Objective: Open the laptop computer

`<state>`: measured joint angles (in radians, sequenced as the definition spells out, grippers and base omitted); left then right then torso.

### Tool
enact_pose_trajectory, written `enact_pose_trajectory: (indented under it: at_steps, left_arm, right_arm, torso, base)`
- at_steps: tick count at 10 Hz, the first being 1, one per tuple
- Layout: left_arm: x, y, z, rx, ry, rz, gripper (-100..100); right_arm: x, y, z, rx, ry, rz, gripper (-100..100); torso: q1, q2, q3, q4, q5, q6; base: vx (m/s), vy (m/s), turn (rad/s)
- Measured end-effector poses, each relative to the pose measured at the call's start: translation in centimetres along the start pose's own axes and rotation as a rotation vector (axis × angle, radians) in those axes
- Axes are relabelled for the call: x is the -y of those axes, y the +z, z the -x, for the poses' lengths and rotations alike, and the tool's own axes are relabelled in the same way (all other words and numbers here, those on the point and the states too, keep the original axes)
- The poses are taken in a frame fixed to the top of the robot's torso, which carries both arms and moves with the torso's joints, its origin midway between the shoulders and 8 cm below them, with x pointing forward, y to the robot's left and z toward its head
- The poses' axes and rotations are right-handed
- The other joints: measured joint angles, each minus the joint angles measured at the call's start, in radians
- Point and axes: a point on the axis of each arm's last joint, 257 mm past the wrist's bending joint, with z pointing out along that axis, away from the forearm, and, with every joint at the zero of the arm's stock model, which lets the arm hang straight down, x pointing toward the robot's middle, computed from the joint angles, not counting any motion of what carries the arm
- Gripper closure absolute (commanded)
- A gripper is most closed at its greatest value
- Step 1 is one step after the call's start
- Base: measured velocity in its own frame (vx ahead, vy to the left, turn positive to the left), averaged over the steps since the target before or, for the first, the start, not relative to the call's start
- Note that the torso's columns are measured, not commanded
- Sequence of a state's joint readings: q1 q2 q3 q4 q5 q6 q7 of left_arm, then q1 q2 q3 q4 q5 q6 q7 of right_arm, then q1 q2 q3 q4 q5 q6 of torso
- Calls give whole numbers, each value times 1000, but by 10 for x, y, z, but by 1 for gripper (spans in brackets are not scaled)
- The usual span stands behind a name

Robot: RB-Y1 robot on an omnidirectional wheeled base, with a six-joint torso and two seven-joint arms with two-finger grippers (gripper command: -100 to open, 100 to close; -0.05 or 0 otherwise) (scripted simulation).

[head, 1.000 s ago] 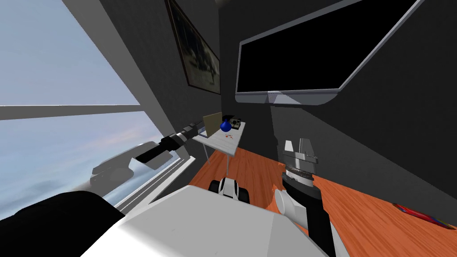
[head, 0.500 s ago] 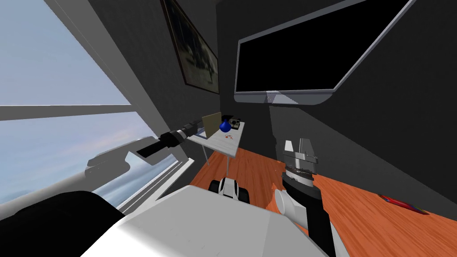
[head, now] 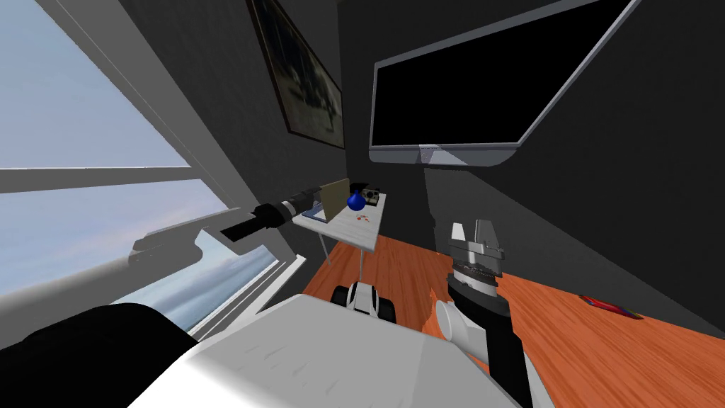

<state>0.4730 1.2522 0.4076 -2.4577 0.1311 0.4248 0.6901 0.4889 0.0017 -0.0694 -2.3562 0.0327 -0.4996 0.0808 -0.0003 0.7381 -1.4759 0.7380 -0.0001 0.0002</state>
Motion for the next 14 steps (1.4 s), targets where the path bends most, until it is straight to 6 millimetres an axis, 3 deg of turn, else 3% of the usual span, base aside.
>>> enact_pose_trajectory:
  at_steps: [7, 8, 14]
  left_arm:
    - [12, 8, 8, 7, 57, 36, -100]
    - [12, 8, 8, 8, 56, 37, 100]
    - [7, 7, 19, 28, -161, 18, 100]
  right_arm:
    - [0, 0, 0, 0, 0, 0, 0]
    - [0, 0, 0, 0, 0, 0, 0]
    - [0, 0, 0, 0, 0, 0, 0]
  torso:
    - [-2, -4, -2, -1, 0, 0]
    - [-1, -2, -2, -1, 0, 0]
    - [12, -4, -2, -4, 7, -3]
  base:
    - [32, 23, -38]
    - [10, 0, -1]
    - [-10, 87, -33]
